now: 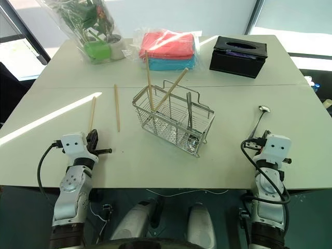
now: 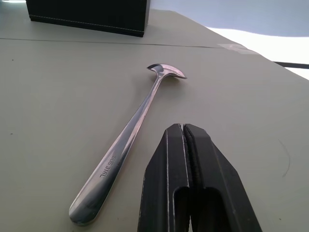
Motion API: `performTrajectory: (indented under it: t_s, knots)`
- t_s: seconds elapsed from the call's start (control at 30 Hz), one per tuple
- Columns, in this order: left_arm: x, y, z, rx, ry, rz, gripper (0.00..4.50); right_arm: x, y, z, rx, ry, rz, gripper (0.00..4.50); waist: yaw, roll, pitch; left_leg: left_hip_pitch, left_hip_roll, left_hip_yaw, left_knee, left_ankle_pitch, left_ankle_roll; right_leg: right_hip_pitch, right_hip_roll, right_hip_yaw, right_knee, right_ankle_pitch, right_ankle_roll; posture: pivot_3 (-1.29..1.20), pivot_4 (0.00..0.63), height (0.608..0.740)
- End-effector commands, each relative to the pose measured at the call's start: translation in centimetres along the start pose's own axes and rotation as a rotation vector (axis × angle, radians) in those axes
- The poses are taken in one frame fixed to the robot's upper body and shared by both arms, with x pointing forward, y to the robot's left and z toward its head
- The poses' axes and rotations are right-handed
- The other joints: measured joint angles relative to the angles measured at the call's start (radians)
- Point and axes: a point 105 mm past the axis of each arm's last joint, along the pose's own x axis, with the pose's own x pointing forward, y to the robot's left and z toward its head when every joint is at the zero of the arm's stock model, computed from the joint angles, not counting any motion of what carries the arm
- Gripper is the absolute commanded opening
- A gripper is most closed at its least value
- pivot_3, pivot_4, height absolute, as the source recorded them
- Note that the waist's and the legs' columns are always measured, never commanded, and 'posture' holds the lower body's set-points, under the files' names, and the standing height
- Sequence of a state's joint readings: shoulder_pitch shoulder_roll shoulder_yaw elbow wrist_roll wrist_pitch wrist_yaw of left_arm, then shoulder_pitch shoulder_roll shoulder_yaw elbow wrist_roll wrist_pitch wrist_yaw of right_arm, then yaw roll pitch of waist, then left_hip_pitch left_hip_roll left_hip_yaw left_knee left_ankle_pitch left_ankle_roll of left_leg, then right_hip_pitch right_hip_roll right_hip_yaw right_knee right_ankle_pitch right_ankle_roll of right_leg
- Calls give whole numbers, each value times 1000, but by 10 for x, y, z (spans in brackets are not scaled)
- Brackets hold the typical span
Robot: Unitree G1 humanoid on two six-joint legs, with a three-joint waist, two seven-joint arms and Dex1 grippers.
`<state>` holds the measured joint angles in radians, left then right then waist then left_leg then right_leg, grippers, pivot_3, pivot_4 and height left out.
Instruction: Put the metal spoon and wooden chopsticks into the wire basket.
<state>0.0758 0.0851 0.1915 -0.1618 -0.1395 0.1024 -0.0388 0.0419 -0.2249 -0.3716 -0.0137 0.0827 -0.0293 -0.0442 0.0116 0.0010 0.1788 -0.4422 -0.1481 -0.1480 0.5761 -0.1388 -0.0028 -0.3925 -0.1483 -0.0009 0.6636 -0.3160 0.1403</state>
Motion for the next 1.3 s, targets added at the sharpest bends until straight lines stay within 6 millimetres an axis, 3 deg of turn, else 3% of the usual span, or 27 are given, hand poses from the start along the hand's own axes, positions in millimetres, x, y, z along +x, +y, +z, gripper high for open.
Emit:
performTrajectory:
  t_s: [0.03, 1.17, 1.3]
  knots:
    - [-3, 2, 9, -14, -27, 5, 0, 0, -6, 6, -8, -24, -14, 55, 0, 0, 0, 0, 0, 0, 0, 0, 0, 0, 0, 0, 0, 0, 0, 0, 150, 740]
    - [-3, 2, 11, 10, -38, -8, 0, 0, -7, 6, -9, -27, -15, 55, 0, 0, 0, 0, 0, 0, 0, 0, 0, 0, -1, 0, 0, 0, -1, 0, 150, 740]
    - [1, -9, 29, 21, -52, -166, 0, 2, -8, 7, -10, -29, -14, 55, 0, -1, 0, 0, 0, 0, 0, 0, 0, 0, -1, 0, 0, 0, -1, 0, 150, 740]
